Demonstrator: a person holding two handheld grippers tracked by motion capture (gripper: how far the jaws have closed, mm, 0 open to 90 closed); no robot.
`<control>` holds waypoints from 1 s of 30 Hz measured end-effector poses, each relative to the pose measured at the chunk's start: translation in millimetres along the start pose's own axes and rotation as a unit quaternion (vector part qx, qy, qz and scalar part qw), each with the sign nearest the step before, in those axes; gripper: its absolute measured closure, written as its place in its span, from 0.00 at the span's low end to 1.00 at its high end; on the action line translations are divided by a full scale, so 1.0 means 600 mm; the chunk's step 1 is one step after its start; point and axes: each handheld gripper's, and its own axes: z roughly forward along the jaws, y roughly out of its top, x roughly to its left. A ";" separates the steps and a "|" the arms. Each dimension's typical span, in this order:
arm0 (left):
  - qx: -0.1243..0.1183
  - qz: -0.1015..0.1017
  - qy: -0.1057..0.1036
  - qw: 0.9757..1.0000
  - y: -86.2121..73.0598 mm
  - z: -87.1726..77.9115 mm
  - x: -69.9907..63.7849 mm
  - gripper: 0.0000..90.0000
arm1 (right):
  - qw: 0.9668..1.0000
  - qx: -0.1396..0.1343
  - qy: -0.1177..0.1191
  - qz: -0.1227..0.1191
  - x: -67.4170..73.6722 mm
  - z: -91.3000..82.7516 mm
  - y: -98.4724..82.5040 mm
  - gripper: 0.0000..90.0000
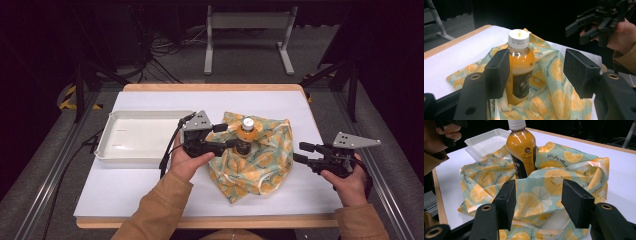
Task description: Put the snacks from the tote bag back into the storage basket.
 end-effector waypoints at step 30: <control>0.001 0.000 0.002 1.000 0.014 0.112 0.029 0.40 | 1.000 -0.005 -0.001 0.001 -0.002 -0.003 0.000 0.51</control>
